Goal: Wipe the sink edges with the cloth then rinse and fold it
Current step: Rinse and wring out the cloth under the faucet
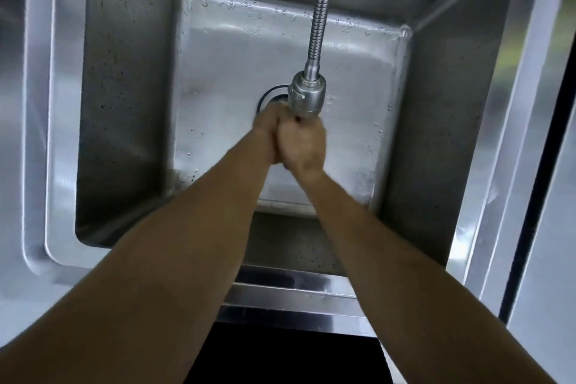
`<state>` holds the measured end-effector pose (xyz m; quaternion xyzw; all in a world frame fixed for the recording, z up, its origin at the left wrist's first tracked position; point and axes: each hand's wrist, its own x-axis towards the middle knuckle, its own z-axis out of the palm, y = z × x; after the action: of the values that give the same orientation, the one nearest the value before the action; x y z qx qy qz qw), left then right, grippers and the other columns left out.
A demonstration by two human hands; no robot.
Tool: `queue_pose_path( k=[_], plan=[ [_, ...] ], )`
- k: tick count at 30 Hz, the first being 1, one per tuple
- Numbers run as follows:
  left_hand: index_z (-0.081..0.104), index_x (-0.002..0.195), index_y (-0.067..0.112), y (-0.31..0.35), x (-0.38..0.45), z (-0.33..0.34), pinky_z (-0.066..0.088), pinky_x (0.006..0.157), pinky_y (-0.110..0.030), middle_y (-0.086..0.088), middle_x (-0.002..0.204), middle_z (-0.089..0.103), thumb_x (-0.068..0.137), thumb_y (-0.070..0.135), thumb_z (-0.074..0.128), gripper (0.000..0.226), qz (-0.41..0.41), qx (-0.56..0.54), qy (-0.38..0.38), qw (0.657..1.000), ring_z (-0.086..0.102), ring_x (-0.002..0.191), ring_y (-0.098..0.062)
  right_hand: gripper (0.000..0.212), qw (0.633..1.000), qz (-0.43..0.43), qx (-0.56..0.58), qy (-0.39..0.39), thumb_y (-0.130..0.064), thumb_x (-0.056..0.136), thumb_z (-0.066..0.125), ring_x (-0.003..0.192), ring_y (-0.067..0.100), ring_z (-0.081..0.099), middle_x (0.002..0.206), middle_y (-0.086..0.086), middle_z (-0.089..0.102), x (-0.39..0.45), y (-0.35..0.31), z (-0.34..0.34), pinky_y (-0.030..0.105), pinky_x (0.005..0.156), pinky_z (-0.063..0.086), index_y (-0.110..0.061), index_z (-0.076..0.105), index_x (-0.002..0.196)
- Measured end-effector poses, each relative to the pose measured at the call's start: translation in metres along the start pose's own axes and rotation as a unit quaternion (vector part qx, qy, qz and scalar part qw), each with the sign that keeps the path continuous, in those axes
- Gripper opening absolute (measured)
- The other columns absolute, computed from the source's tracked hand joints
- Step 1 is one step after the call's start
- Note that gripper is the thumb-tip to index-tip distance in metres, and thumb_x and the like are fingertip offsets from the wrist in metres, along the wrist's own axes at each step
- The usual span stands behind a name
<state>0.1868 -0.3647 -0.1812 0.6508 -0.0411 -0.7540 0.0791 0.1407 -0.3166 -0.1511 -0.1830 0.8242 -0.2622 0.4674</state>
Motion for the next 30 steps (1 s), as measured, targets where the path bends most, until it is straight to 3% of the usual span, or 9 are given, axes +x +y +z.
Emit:
queue_pose_path(
  k=[2,5,8,10,14,19,23,28,30],
  plan=[
    [0.060,0.090,0.018,-0.005,0.004,-0.007,0.056,0.064,-0.020,0.001,0.068,0.065,0.086,0.027,0.058,0.010,-0.016,-0.046,0.015,0.999,0.062,0.076,-0.022,0.034,0.999,-0.020,-0.021,-0.019,-0.041,0.092,0.061,0.066,0.024,0.067,0.070,0.006,0.070,0.001,0.004,0.000,0.032,0.061,0.053,-0.019,0.061,0.066],
    [0.071,0.101,0.014,-0.015,-0.008,0.008,0.064,0.077,-0.035,-0.006,0.091,0.074,0.095,0.031,0.061,0.020,-0.024,-0.015,-0.001,1.000,0.073,0.082,-0.022,0.033,0.997,-0.011,-0.075,0.007,-0.026,0.089,0.070,0.060,0.022,0.059,0.064,0.002,0.063,0.038,-0.006,-0.029,0.032,0.059,0.045,-0.020,0.055,0.059],
    [0.060,0.073,0.018,-0.002,-0.006,0.007,0.057,0.060,-0.023,-0.003,0.066,0.064,0.096,0.029,0.055,0.026,-0.002,0.012,-0.024,1.000,0.064,0.062,-0.018,0.033,0.999,-0.024,-0.032,0.013,-0.032,0.090,0.069,0.062,0.025,0.066,0.066,0.004,0.067,0.018,-0.004,-0.016,0.035,0.058,0.052,-0.022,0.057,0.060],
    [0.049,0.070,0.022,0.006,-0.002,0.004,0.048,0.056,-0.021,-0.001,0.062,0.053,0.094,0.029,0.051,0.025,0.024,-0.018,-0.011,0.999,0.054,0.061,-0.017,0.032,0.999,-0.032,-0.007,0.006,-0.037,0.091,0.064,0.063,0.027,0.068,0.067,0.005,0.068,0.004,0.002,-0.005,0.035,0.058,0.056,-0.021,0.059,0.064],
    [0.068,0.086,0.013,-0.012,-0.016,0.018,0.061,0.074,-0.034,-0.007,0.079,0.070,0.097,0.028,0.063,0.020,-0.009,0.026,-0.035,0.999,0.069,0.071,-0.021,0.041,0.997,-0.013,-0.066,0.030,-0.018,0.092,0.061,0.050,0.018,0.043,0.054,0.001,0.051,0.050,-0.005,-0.039,0.033,0.055,0.038,-0.014,0.048,0.053],
    [0.056,0.075,0.018,-0.004,-0.005,-0.003,0.051,0.059,-0.021,0.000,0.063,0.062,0.100,0.033,0.049,0.030,-0.019,-0.025,-0.016,0.999,0.059,0.067,-0.018,0.027,1.000,-0.022,-0.016,-0.003,-0.033,0.090,0.061,0.066,0.026,0.068,0.066,0.003,0.066,0.004,0.004,-0.004,0.033,0.060,0.053,-0.021,0.059,0.066],
    [0.073,0.102,0.012,-0.018,-0.019,0.013,0.063,0.079,-0.036,-0.009,0.093,0.073,0.097,0.037,0.062,0.028,-0.032,0.023,-0.026,0.999,0.072,0.083,-0.023,0.038,0.997,0.021,-0.071,0.018,-0.021,0.091,0.061,0.056,0.025,0.052,0.055,0.000,0.054,0.044,0.002,-0.034,0.031,0.054,0.040,-0.017,0.052,0.055],
    [0.063,0.078,0.016,-0.005,-0.011,0.000,0.053,0.067,-0.027,-0.002,0.069,0.066,0.100,0.039,0.049,0.034,-0.014,-0.010,-0.013,1.000,0.065,0.069,-0.019,0.025,0.999,-0.039,-0.035,-0.008,-0.032,0.096,0.058,0.067,0.020,0.067,0.070,0.002,0.068,0.014,0.007,-0.006,0.032,0.061,0.054,-0.017,0.065,0.076],
    [0.071,0.093,0.014,-0.008,-0.013,-0.001,0.062,0.079,-0.035,-0.005,0.087,0.075,0.099,0.040,0.056,0.031,-0.014,0.042,-0.016,0.999,0.073,0.081,-0.021,0.035,0.997,-0.033,-0.072,-0.012,-0.030,0.098,0.056,0.062,0.019,0.061,0.066,0.002,0.063,0.026,0.008,-0.018,0.035,0.059,0.048,-0.017,0.059,0.067]
  ],
)
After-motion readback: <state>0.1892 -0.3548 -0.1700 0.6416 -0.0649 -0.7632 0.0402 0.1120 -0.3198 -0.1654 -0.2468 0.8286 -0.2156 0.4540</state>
